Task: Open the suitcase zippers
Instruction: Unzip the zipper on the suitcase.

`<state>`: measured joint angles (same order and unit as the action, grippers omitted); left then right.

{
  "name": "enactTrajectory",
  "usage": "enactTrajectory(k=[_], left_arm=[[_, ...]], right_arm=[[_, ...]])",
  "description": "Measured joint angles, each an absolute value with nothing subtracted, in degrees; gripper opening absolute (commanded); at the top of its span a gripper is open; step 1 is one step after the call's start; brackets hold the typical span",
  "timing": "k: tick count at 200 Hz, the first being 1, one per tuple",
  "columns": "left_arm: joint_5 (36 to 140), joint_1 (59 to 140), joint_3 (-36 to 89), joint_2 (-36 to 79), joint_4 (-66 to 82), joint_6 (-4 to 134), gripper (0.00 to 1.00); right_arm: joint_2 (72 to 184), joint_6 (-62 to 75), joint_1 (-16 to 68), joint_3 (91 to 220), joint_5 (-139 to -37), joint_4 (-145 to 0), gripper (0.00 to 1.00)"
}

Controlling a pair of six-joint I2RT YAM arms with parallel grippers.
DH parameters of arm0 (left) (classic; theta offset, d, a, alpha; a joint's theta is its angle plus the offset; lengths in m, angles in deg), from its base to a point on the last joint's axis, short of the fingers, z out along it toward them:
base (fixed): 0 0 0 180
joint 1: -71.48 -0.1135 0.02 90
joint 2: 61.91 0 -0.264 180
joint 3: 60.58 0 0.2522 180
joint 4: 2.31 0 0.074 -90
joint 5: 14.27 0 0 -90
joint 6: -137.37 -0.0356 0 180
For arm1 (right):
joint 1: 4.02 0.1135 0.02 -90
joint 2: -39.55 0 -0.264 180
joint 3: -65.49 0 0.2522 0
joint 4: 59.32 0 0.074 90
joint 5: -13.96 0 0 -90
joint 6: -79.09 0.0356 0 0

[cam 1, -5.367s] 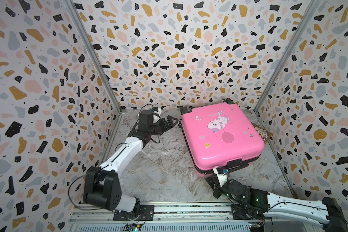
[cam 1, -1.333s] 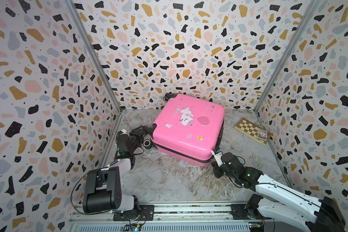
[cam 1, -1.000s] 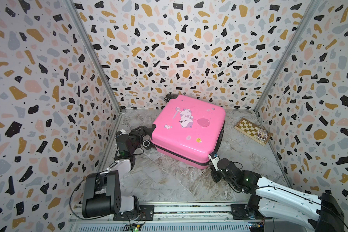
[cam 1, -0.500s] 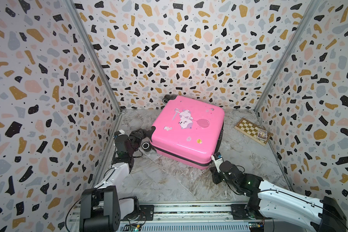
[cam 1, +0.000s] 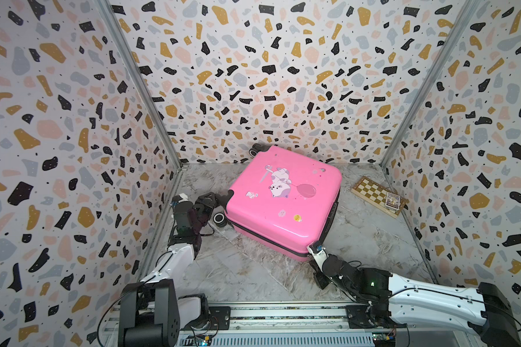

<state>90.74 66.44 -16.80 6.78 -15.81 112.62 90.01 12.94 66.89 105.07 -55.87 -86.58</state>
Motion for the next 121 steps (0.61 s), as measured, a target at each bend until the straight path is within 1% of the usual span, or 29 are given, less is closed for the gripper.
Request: enactTrajectory(k=[37,64,82,121], left_arm=[[89.7,67.0,-16.8,6.6,-15.7,112.5,0.52],[89.6,67.1,-16.8,6.1,-15.3,112.4,0.52],[89.5,67.3,-16.8,5.2,-14.5,112.2,0.52],[90.0,69.6,-16.9,1.4,-11.2,111.1,0.52]], right_arm=[[94.5,9.2,68.0,108.1,-54.5,-88.0,0.00],[99.0,7.9,67.4,111.4,-56.6,-87.5,0.00],[101.0,6.8,64.6,112.7,-60.5,-86.8,0.00],[101.0,2.6,56.2,113.1,-69.3,-86.3,0.00]])
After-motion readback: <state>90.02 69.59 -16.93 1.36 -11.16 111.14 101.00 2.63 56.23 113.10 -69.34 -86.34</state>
